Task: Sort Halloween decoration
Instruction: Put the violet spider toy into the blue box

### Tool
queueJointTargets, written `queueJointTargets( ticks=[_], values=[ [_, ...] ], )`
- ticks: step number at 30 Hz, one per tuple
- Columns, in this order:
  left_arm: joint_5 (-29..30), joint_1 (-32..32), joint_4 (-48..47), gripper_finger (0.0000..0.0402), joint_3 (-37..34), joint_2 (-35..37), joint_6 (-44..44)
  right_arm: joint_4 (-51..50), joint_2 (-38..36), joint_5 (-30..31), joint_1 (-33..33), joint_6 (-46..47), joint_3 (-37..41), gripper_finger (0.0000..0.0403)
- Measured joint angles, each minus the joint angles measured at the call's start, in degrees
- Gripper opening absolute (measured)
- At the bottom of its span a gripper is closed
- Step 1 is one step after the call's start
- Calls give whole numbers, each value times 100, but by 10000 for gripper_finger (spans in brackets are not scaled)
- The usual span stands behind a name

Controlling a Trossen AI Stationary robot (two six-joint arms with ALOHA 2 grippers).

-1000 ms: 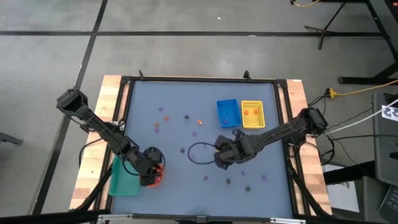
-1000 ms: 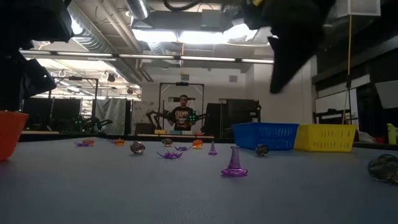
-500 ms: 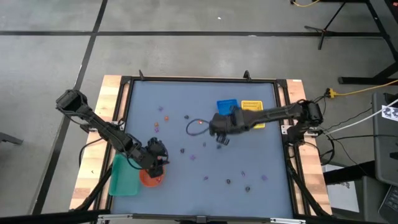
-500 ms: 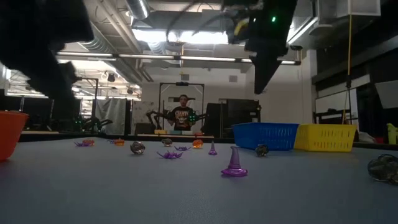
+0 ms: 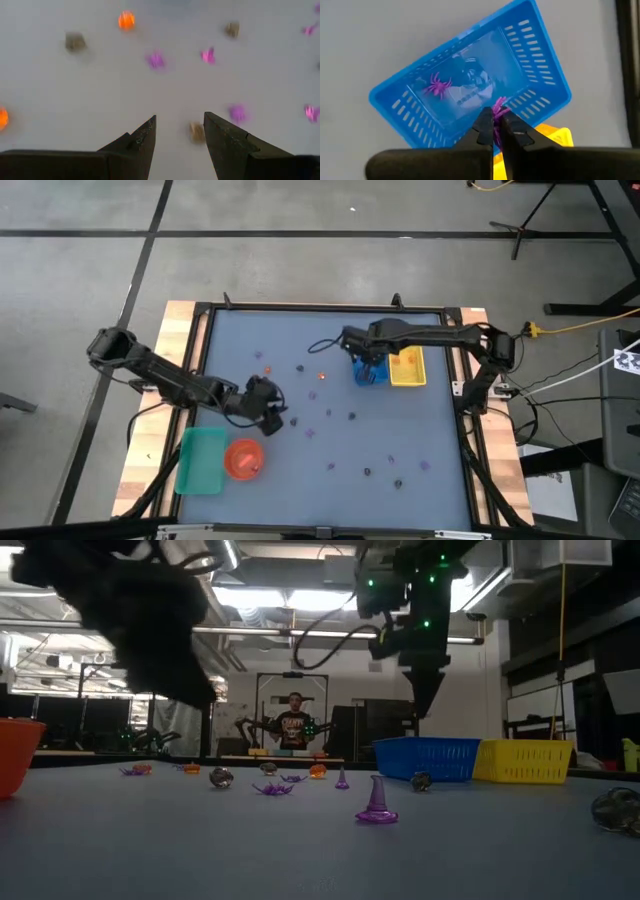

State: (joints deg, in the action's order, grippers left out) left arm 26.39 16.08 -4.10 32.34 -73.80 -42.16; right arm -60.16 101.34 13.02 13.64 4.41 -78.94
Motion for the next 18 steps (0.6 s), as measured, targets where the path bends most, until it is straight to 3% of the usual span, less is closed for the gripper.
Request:
queueJointTargets(
  ticks=[8, 18],
  values=[
    [-2, -727, 1099, 150, 2, 0, 1153, 320, 0, -610, 305, -535, 179, 8],
    [-7, -1115, 1194, 150, 3, 0, 1282, 789, 0, -608, 294, -621, 179, 26]
  ],
)
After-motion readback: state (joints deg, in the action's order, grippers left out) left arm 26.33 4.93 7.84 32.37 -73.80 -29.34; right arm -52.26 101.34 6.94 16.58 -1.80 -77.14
